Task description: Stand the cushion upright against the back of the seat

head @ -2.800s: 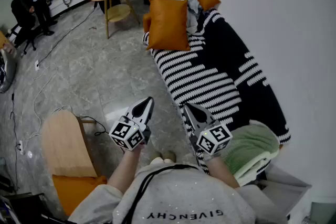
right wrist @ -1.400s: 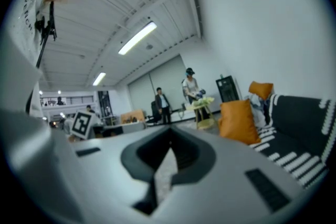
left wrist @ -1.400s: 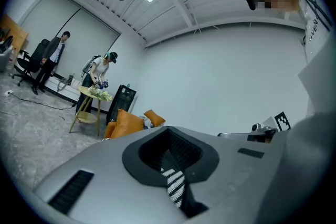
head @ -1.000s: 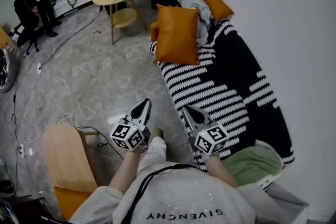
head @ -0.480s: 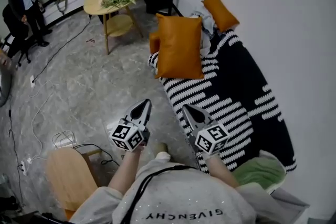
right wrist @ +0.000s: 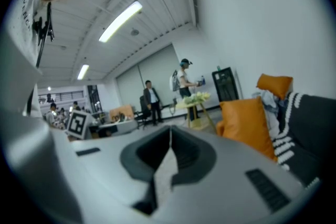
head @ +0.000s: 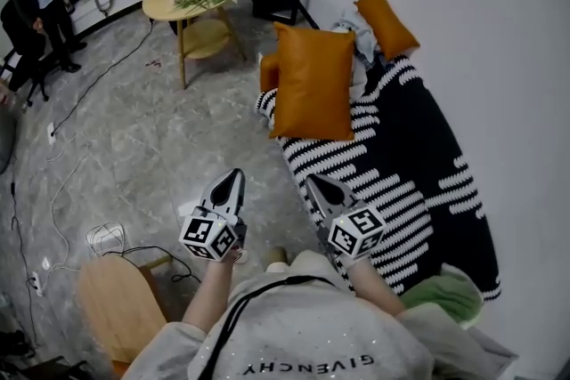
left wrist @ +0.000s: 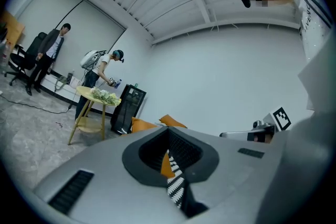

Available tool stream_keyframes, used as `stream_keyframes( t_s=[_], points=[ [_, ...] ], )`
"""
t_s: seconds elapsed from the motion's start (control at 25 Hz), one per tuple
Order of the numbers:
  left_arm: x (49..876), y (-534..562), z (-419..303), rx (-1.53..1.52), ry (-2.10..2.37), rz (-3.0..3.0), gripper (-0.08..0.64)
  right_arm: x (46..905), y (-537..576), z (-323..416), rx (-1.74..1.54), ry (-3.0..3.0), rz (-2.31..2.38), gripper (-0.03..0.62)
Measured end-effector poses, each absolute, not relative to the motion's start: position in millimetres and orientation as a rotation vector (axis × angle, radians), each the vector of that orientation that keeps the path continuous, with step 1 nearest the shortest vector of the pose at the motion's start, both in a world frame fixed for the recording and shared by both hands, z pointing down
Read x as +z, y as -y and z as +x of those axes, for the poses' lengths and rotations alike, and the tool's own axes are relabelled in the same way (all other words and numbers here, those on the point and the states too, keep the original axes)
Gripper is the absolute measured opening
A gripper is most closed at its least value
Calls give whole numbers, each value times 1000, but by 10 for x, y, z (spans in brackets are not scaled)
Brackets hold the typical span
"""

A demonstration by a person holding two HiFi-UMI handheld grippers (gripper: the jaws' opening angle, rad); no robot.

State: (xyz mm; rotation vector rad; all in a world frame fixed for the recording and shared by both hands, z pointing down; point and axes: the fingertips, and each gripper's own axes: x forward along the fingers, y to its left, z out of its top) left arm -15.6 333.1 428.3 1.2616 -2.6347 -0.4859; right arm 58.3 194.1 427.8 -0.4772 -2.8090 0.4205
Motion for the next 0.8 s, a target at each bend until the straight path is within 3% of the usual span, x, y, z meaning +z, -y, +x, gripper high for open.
stream_keyframes(
  t_s=[0.32, 0.8],
  points=[
    [4366, -3360, -445, -505, 2644, 1221, 25, 4326, -1928, 199, 411, 2785, -509, 18],
    [4296, -2813, -1544, -505, 2628, 1280, 25, 4398, -1492, -951, 421, 2761, -535, 18]
  ],
)
